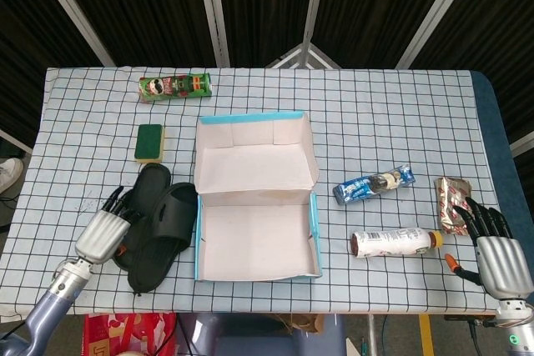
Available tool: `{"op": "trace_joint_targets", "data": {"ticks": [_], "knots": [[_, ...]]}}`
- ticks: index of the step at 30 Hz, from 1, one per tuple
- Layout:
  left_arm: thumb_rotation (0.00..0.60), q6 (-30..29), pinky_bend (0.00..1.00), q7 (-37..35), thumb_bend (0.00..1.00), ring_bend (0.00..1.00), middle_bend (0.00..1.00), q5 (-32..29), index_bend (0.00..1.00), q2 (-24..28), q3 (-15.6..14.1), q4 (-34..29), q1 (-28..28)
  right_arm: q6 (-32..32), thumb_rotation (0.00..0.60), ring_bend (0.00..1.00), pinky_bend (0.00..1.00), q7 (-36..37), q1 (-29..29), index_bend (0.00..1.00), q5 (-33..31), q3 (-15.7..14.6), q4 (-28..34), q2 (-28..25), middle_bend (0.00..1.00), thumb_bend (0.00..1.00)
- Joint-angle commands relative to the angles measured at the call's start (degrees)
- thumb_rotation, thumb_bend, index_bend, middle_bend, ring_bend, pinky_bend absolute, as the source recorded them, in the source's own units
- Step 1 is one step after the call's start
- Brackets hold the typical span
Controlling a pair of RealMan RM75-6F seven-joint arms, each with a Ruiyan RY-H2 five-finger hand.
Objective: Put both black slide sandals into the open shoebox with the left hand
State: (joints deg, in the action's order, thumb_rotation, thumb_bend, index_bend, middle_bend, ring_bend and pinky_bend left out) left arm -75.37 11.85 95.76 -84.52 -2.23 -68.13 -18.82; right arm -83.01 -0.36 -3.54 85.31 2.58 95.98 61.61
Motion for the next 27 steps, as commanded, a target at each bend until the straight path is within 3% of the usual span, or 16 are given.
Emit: {"op": "trace_joint_targets", "data": {"ticks": [1,10,13,17,22,27], "knots": [[0.600,-1.2,0.04,-0.3,0.37,0.09,0.54,-1.3,0.48,1.6,0.8,0.1,0.8,-0.1,0.600,0.10,0.07,0.0,0.1,0.14,-0.1,0.0,0.1,-0.1,0.05,0.27],[0.600,-8.4,0.04,-0.2,0.37,0.09,0.54,-2.7,0.48,10.6,3.1,-3.0,3.6,0.3,0.600,0.10,0.07,-0.1,0.1,0.14,-0.3,-0.2,0.7,-0.4,0.05,0.27],[0.600,-12.9,0.04,1.3,0.37,0.11,0.54,0.9,0.48,14.3,5.1,-5.9,2.1,0.9,0.600,0.10,0.07,-0.2,-0.1,0.14,-0.4,-0.3,1.1,-0.5,0.05,0.27],[0.600,-16.2,0.06,7.6,0.37,0.11,0.54,10.5,0.48,18.9,7.2,-10.3,-2.9,0.7,0.600,0.10,0.07,0.0,0.0,0.14,-0.2,-0.4,1.3,-0.7,0.05,0.27],[0.600,-10.9,0.07,15.1,0.37,0.11,0.53,22.5,0.48,22.7,7.9,-17.2,-11.2,0.7,0.600,0.10,0.07,0.3,0.1,0.14,-0.5,-0.3,1.3,-0.8,0.05,0.27],[0.600,-3.4,0.09,20.4,0.37,0.11,0.52,32.4,0.48,22.6,8.6,-21.6,-19.2,0.6,0.600,0.10,0.07,1.1,0.2,0.14,-0.7,-0.3,1.0,-1.0,0.05,0.27]]}}
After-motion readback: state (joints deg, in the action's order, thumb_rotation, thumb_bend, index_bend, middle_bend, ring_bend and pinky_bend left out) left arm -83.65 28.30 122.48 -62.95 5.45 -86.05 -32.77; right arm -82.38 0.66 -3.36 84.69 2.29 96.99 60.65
